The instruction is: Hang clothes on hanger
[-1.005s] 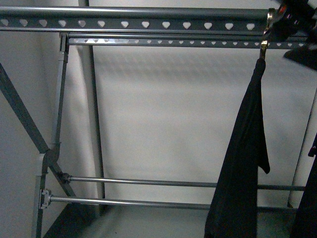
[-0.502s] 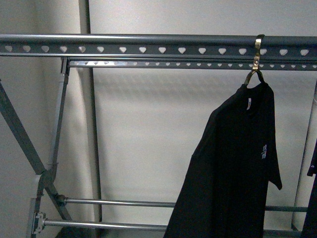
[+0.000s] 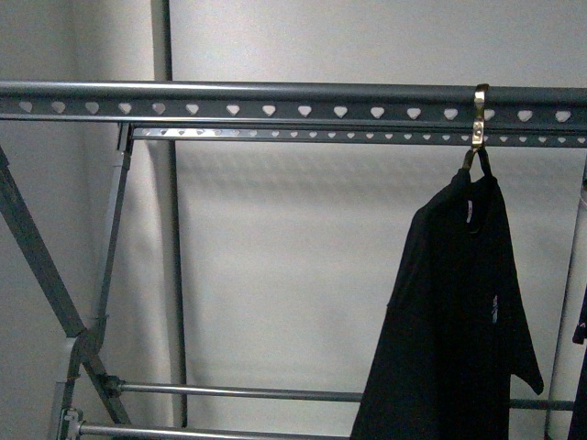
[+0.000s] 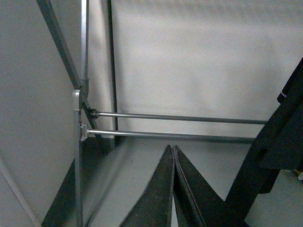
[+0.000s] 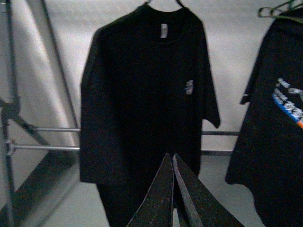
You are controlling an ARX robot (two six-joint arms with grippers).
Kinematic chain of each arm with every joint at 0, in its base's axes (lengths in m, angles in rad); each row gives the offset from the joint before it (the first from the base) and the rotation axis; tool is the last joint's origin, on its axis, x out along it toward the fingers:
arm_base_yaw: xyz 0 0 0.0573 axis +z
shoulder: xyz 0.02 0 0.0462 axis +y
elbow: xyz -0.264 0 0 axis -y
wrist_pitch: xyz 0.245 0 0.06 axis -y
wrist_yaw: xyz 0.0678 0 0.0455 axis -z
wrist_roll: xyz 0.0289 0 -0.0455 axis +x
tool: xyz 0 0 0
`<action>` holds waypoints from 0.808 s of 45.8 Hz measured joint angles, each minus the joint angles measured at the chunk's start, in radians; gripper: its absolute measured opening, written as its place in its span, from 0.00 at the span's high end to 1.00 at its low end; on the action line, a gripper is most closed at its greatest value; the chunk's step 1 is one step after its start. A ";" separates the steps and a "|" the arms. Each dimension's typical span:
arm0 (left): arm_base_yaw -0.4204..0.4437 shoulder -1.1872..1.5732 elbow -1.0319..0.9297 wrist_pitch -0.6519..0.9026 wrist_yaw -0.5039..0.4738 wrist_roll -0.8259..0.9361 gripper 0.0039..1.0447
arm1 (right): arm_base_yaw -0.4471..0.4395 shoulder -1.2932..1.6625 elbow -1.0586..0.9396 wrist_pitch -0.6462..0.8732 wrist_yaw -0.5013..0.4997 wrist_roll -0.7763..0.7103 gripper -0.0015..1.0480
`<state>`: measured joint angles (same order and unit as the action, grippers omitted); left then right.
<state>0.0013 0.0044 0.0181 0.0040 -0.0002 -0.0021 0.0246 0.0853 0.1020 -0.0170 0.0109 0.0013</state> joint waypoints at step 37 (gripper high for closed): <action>0.000 0.000 0.000 0.000 -0.001 0.000 0.73 | -0.021 -0.081 -0.095 0.013 -0.009 -0.001 0.71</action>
<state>0.0013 0.0044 0.0185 0.0040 -0.0010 -0.0021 0.0032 0.0044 0.0067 -0.0040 0.0017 0.0002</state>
